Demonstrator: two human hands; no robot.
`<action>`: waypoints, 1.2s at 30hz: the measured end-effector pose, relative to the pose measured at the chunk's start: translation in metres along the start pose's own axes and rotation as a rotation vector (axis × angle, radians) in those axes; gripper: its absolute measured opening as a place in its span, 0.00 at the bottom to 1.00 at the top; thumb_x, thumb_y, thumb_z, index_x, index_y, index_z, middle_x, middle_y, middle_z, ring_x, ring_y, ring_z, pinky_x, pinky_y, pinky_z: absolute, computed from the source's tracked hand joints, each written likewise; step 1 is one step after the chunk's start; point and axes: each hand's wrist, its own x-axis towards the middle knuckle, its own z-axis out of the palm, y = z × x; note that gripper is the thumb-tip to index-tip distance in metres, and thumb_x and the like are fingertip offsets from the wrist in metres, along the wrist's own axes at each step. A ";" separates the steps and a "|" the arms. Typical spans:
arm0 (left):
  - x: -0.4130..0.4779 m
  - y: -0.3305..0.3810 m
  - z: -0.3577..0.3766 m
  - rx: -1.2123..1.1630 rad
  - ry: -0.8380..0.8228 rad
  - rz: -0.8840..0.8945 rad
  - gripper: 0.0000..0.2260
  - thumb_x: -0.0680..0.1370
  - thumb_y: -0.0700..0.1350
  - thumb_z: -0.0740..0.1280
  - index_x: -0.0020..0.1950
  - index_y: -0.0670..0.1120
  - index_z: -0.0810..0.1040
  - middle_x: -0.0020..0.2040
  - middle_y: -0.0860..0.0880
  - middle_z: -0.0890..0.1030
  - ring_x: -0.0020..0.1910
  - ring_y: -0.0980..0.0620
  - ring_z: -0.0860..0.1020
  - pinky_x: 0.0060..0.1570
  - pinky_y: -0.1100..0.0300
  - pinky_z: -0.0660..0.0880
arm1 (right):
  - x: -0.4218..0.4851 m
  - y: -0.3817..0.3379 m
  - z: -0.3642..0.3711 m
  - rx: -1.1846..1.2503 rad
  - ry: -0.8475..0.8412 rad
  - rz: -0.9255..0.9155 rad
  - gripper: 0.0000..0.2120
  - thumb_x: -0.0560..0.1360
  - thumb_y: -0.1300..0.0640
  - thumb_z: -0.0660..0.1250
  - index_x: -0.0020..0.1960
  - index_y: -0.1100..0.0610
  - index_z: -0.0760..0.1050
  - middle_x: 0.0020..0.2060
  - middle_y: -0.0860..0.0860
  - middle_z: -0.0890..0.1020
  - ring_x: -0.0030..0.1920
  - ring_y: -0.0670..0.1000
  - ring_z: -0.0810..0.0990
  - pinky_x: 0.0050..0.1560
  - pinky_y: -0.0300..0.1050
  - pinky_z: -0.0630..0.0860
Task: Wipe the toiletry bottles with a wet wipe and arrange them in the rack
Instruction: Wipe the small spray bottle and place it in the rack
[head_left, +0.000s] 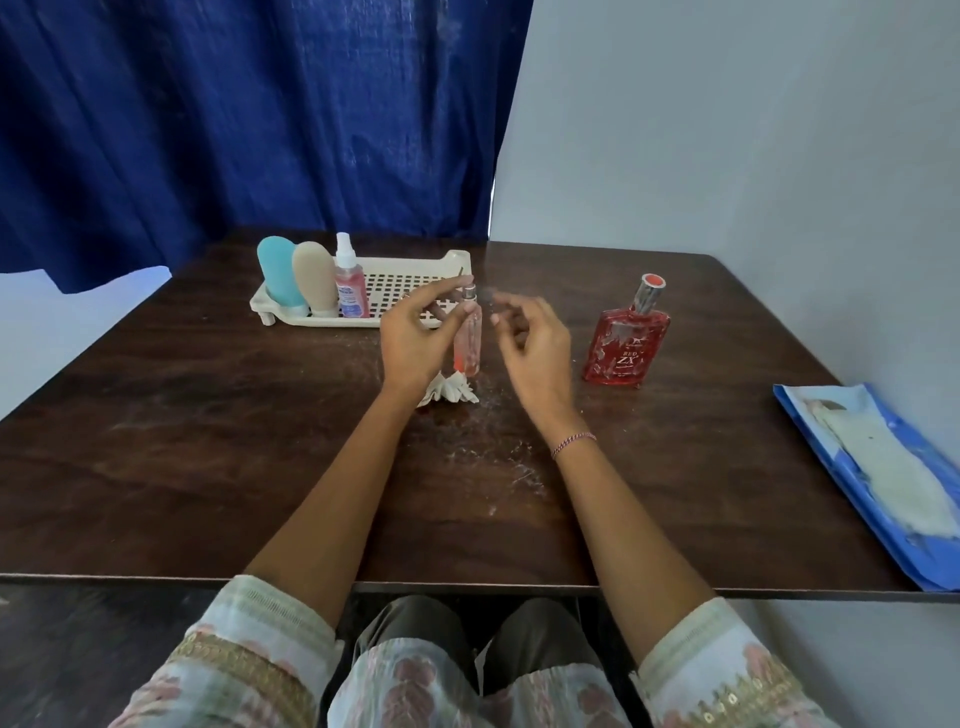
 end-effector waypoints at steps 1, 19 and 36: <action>0.000 -0.002 0.000 -0.027 0.001 0.004 0.15 0.73 0.44 0.73 0.59 0.50 0.80 0.52 0.56 0.82 0.43 0.66 0.76 0.44 0.71 0.73 | 0.000 0.001 -0.001 -0.009 -0.021 -0.001 0.08 0.76 0.62 0.66 0.54 0.57 0.79 0.45 0.49 0.80 0.40 0.39 0.76 0.44 0.32 0.75; 0.007 -0.016 -0.003 -0.119 -0.155 0.094 0.14 0.75 0.42 0.70 0.59 0.52 0.78 0.54 0.56 0.81 0.56 0.55 0.77 0.54 0.66 0.74 | -0.006 -0.001 0.011 -0.168 -0.288 -0.067 0.06 0.72 0.54 0.70 0.45 0.56 0.82 0.37 0.49 0.83 0.35 0.44 0.79 0.39 0.45 0.79; 0.007 -0.018 -0.028 -0.166 -0.285 -0.353 0.04 0.78 0.41 0.66 0.44 0.42 0.78 0.24 0.55 0.73 0.22 0.59 0.68 0.24 0.68 0.66 | -0.010 -0.003 0.013 -0.121 -0.569 -0.063 0.10 0.69 0.59 0.75 0.49 0.53 0.81 0.39 0.47 0.83 0.34 0.41 0.76 0.42 0.37 0.76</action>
